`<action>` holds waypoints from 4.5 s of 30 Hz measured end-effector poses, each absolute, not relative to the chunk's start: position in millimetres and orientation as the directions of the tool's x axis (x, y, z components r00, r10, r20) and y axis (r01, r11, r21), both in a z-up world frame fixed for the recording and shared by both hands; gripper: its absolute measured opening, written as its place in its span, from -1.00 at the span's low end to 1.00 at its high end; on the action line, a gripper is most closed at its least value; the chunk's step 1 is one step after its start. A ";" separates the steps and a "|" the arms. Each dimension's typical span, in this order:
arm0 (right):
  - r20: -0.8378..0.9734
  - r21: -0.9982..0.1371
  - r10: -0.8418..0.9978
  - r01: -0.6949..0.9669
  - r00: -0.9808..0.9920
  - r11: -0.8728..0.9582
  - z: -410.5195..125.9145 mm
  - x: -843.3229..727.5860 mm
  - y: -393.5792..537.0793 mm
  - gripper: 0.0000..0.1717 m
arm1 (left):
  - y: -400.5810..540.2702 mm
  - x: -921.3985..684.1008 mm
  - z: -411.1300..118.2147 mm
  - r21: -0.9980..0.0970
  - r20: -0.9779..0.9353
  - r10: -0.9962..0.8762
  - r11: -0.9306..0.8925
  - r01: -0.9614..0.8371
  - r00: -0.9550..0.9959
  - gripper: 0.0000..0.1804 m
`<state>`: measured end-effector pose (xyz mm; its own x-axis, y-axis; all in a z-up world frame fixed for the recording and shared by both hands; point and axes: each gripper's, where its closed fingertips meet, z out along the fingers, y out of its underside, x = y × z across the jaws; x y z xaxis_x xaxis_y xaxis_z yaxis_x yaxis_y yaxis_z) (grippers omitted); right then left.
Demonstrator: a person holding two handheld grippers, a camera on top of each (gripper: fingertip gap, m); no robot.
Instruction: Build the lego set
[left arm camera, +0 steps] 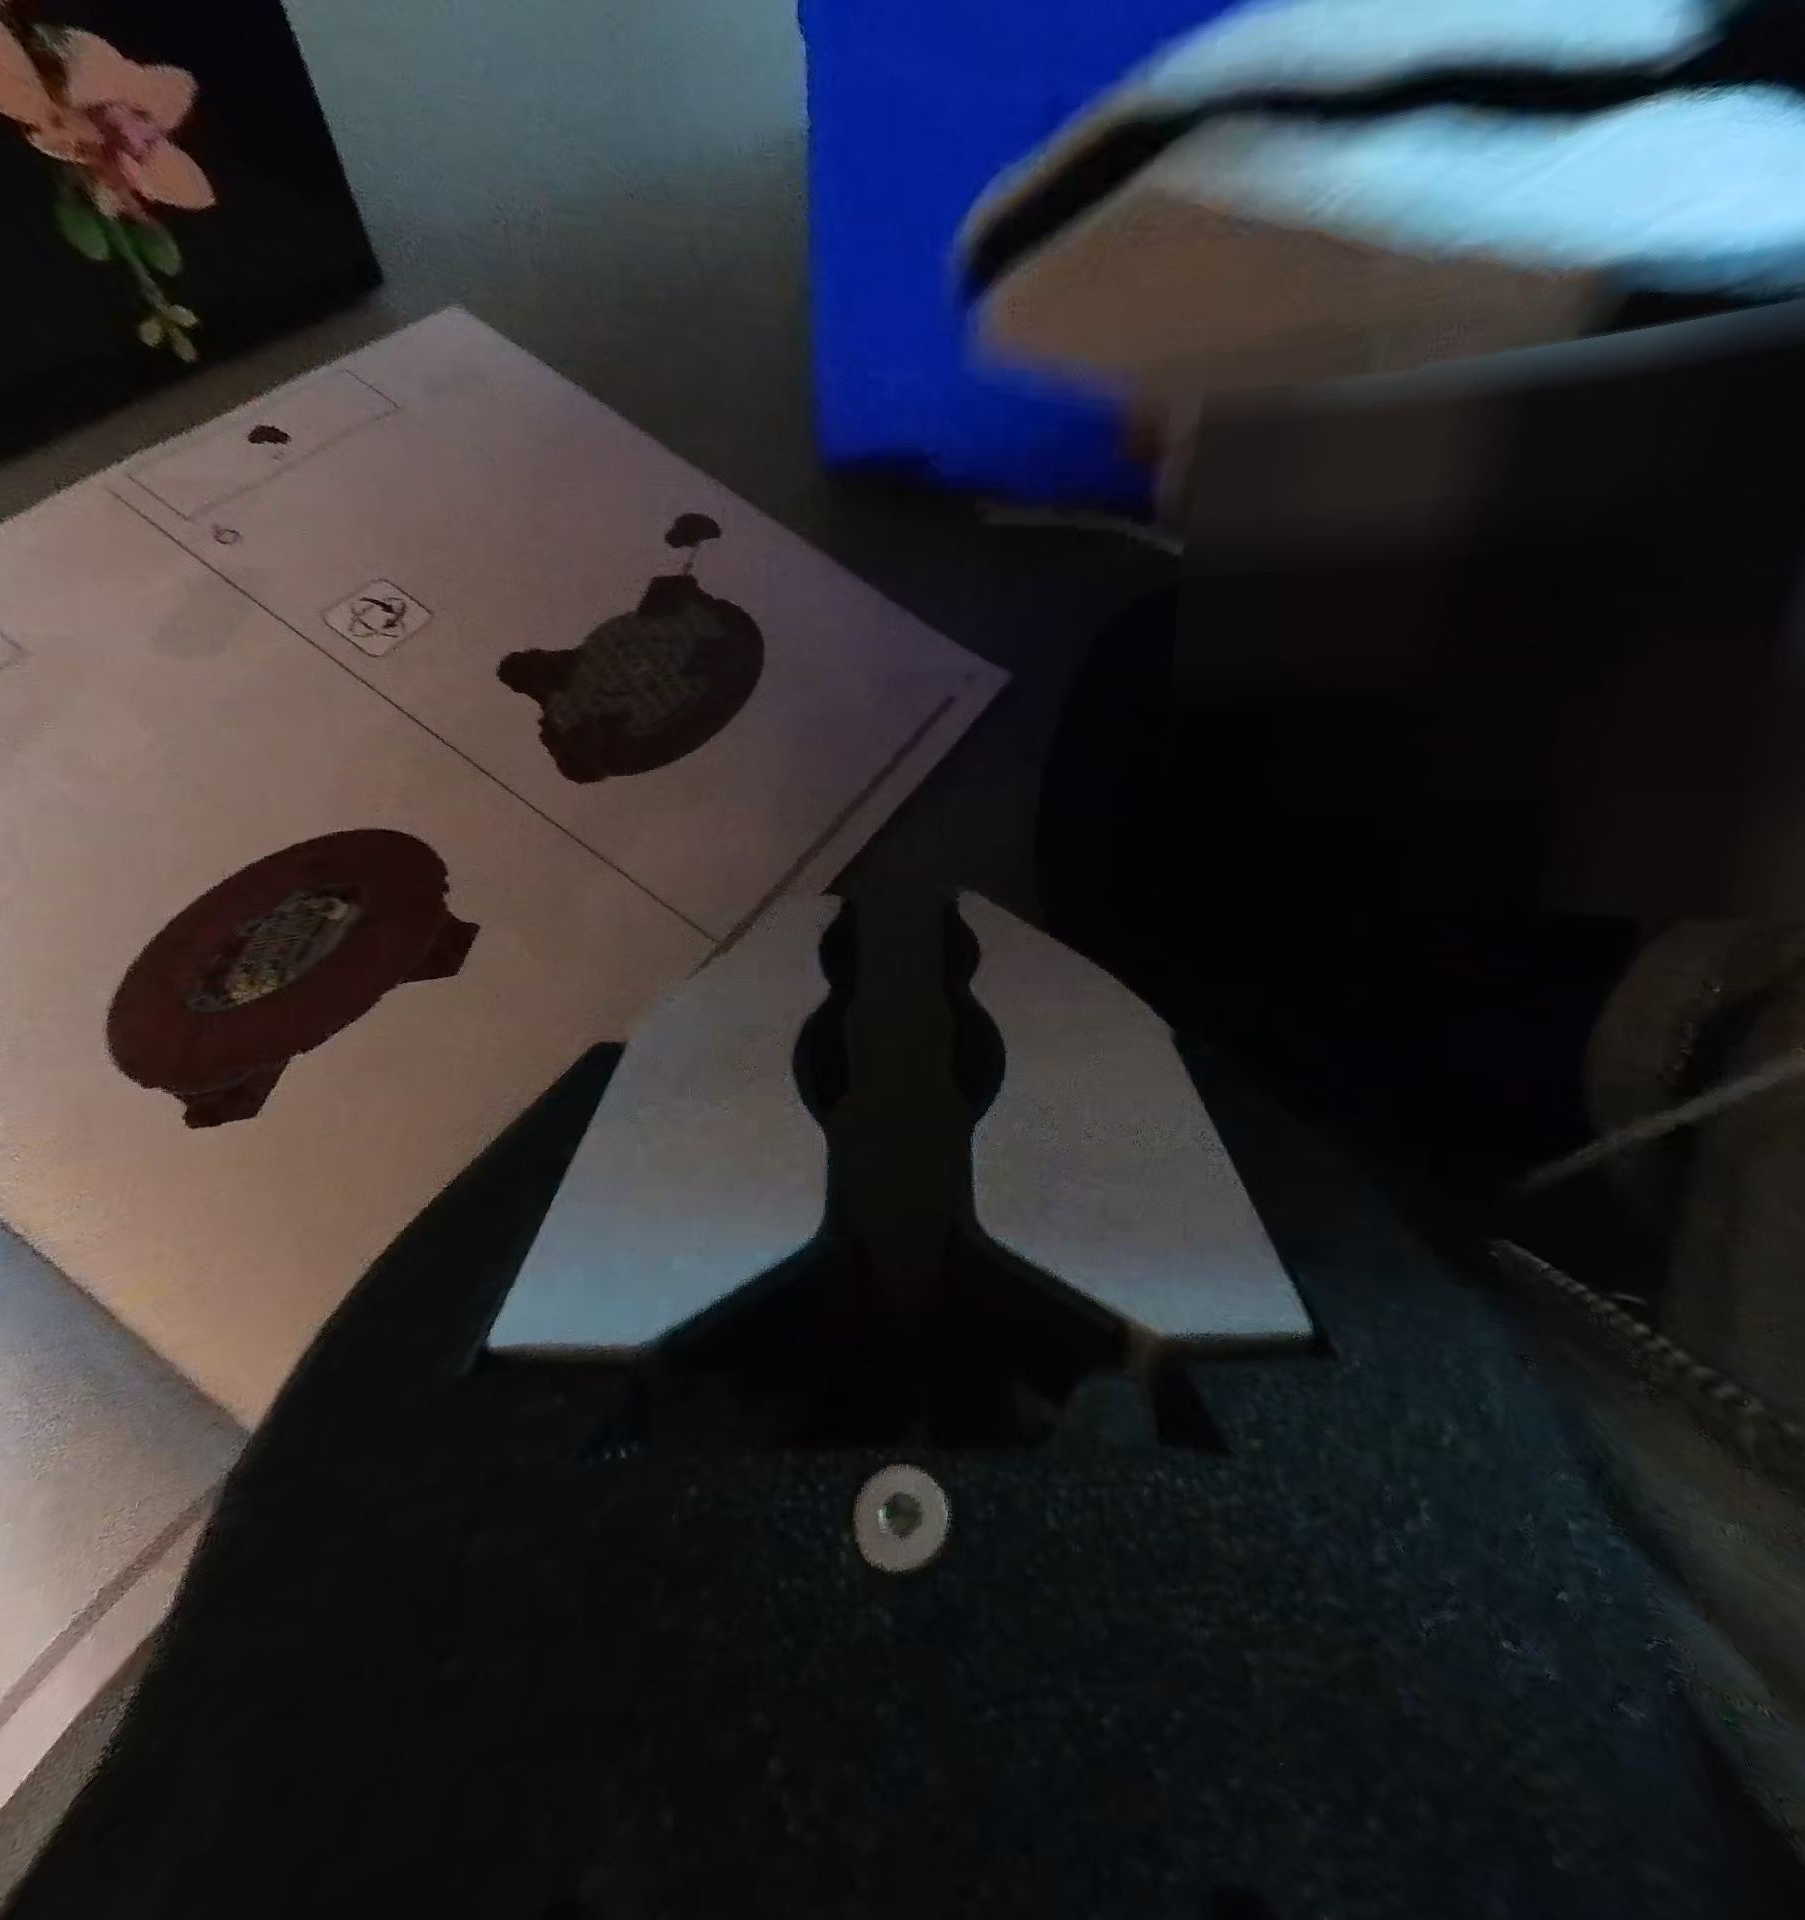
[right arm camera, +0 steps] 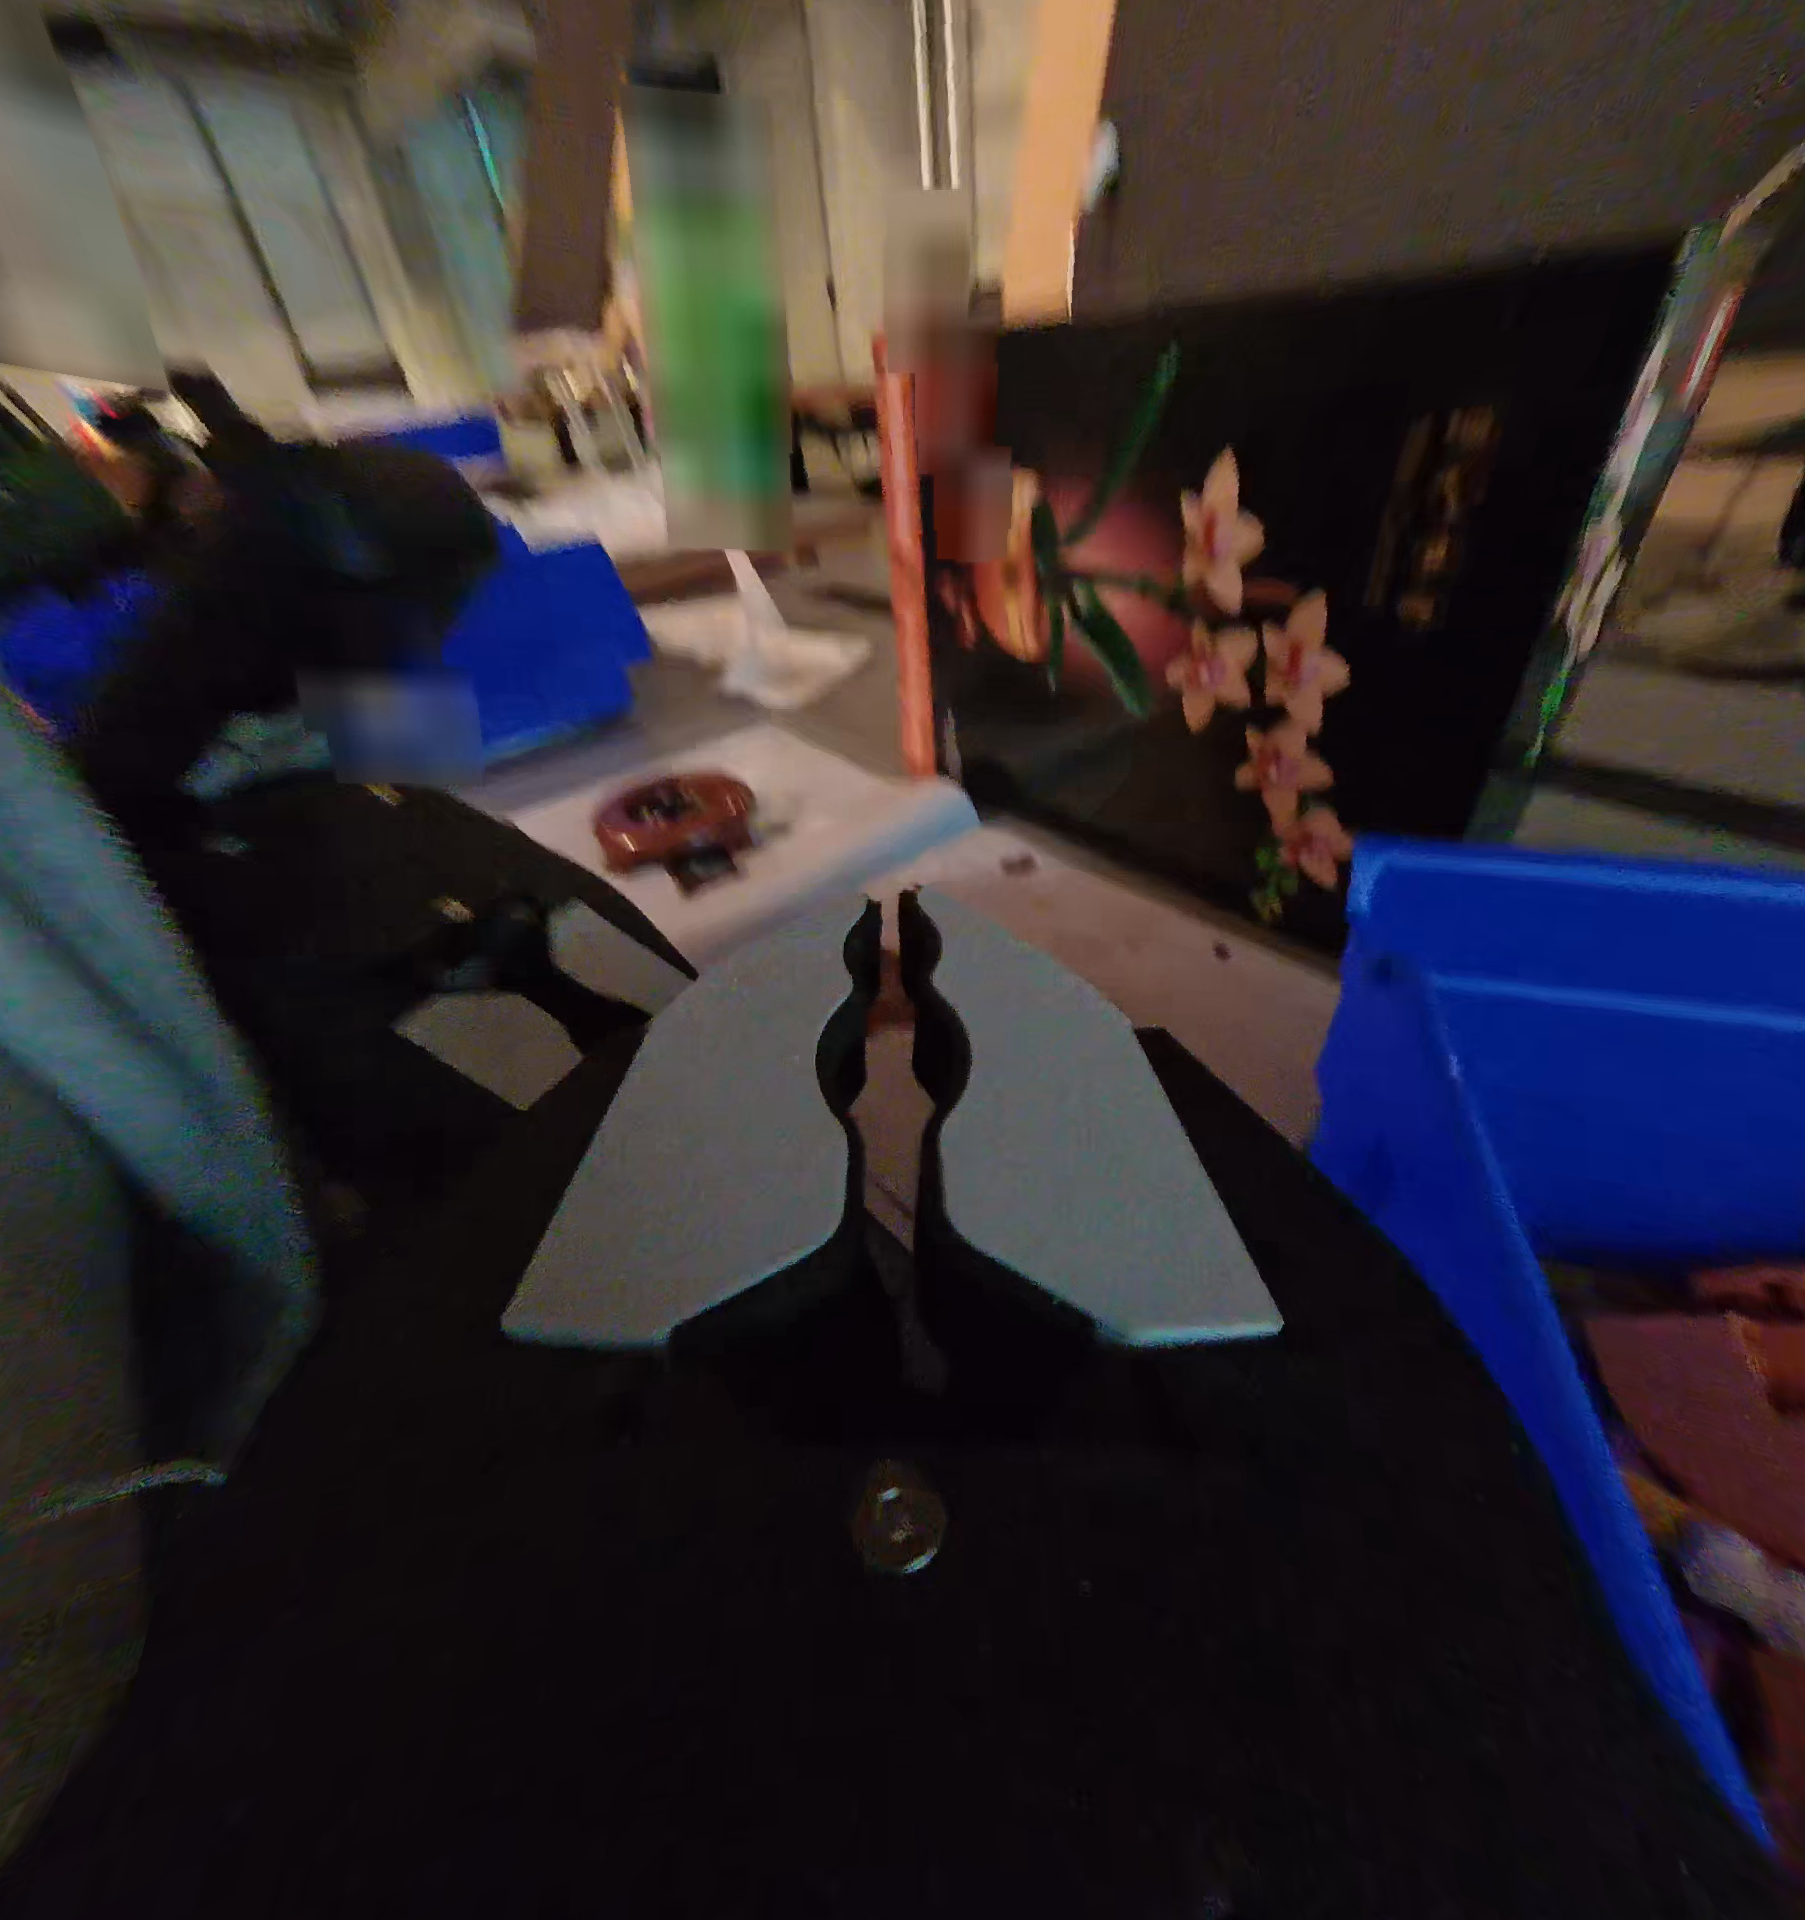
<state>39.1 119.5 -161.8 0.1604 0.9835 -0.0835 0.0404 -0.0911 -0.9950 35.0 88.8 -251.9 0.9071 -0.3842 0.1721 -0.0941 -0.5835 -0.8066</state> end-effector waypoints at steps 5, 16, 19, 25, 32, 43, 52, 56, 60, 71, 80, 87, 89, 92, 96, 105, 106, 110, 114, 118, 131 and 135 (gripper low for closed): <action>-0.147 -0.975 0.988 -0.161 -0.048 -0.153 -96.0 76.4 88.9 -0.81 | 88.0 36.4 -250.0 -0.812 0.183 -0.397 -0.576 -0.089 0.899 -0.84; 0.020 -0.936 0.996 0.350 -0.086 0.049 -48.5 168.0 136.9 -0.83 | 86.0 40.2 -246.8 -0.822 0.208 -0.427 -0.564 -0.080 0.880 -0.83; 0.059 -0.781 0.988 0.610 -0.144 0.136 -101.8 172.1 186.0 -0.97 | 86.8 39.5 -249.0 -0.813 0.212 -0.419 -0.577 -0.079 0.883 -0.83; -0.013 -0.371 0.765 0.714 -0.644 0.595 -208.2 182.3 243.0 -0.92 | 88.2 36.1 -247.3 -0.817 0.224 -0.399 -0.574 -0.052 0.889 -0.83; -0.184 -0.161 0.551 0.578 -0.814 0.800 -251.7 193.1 254.2 -0.84 | 90.8 29.6 -245.7 -0.821 0.235 -0.359 -0.571 -0.014 0.903 -0.83; -0.229 -0.084 0.495 0.524 -0.838 0.848 -262.7 196.3 250.1 -0.87 | 90.9 26.1 -239.9 -0.825 0.305 -0.354 -0.562 0.060 0.884 -0.82; -0.290 -0.087 0.545 0.588 -0.787 0.804 -261.8 195.4 252.6 -0.95 | 89.9 26.6 -236.5 -0.834 0.315 -0.367 -0.548 0.071 0.875 -0.82; -0.191 -0.246 0.657 0.684 -0.729 0.687 -228.5 175.8 257.9 -0.94 | 89.5 26.1 -234.0 -0.836 0.334 -0.372 -0.541 0.091 0.866 -0.82; -0.083 -0.365 0.708 0.683 -0.701 0.633 -194.6 150.6 252.8 -0.94 | 88.4 27.8 -232.1 -0.842 0.335 -0.388 -0.532 0.088 0.858 -0.81; 0.155 -0.297 0.601 0.543 -0.784 0.785 -186.4 -23.6 192.7 -0.94 | 85.6 27.1 -221.5 -0.882 0.305 -0.411 -0.463 0.092 0.859 -0.82; 0.009 -0.105 0.516 0.513 -0.856 0.852 -261.7 -25.8 211.3 -0.94 | 86.0 26.3 -221.4 -0.884 0.297 -0.405 -0.458 0.089 0.865 -0.79; -0.019 -0.114 0.549 0.547 -0.836 0.829 -269.6 -23.2 213.3 -0.68 | 86.0 24.1 -219.3 -0.880 0.331 -0.402 -0.457 0.126 0.854 -0.79; -0.015 -0.129 0.563 0.560 -0.827 0.819 -257.9 -19.9 213.8 -0.66 | 85.8 24.2 -219.0 -0.881 0.331 -0.404 -0.456 0.126 0.853 -0.79; 0.053 -0.222 0.631 0.607 -0.774 0.763 -220.6 -15.3 216.1 -0.66 | 85.5 24.6 -218.6 -0.884 0.324 -0.406 -0.452 0.120 0.854 -0.78; 0.219 -0.438 0.745 0.619 -0.630 0.652 -142.7 12.3 231.9 -0.80 | 85.5 25.8 -219.8 -0.885 0.308 -0.407 -0.454 0.102 0.860 -0.78; 0.335 -0.321 0.851 0.800 -0.404 0.507 -176.7 169.0 302.4 -0.99 | 86.6 24.3 -221.7 -0.887 0.281 -0.386 -0.455 0.084 0.879 -0.79; 0.389 -0.298 0.846 0.818 -0.366 0.491 -181.3 177.2 316.7 -1.00 | 87.1 24.0 -222.7 -0.885 0.274 -0.379 -0.458 0.078 0.884 -0.79; 0.370 -0.321 0.885 0.855 -0.282 0.406 -194.0 194.5 336.3 -1.00 | 88.1 24.4 -226.9 -0.883 0.227 -0.363 -0.467 0.034 0.904 -0.80; 0.085 -0.447 0.979 0.871 -0.187 0.205 -196.3 188.1 320.0 -0.98 | 89.3 22.8 -229.3 -0.883 0.189 -0.341 -0.469 0.007 0.921 -0.81; 0.117 -0.454 0.960 0.846 -0.256 0.280 -197.2 182.8 319.5 -0.92 | 90.2 19.3 -228.7 -0.883 0.204 -0.321 -0.469 0.032 0.925 -0.81; 0.173 -0.201 0.957 0.942 -0.234 0.267 -231.8 170.9 322.7 -0.96 | 90.3 18.0 -227.7 -0.877 0.249 -0.323 -0.475 0.071 0.913 -0.81; 0.079 -0.172 0.960 0.945 -0.268 0.278 -235.4 176.1 307.6 -0.93 | 89.5 16.2 -225.1 -0.885 0.248 -0.318 -0.458 0.080 0.915 -0.81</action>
<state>176.1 307.6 -235.4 -0.2678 0.9602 0.0794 0.9452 0.2777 -0.1715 16.2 89.5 -225.1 0.9152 -0.3179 0.2477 0.0804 -0.4583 -0.8852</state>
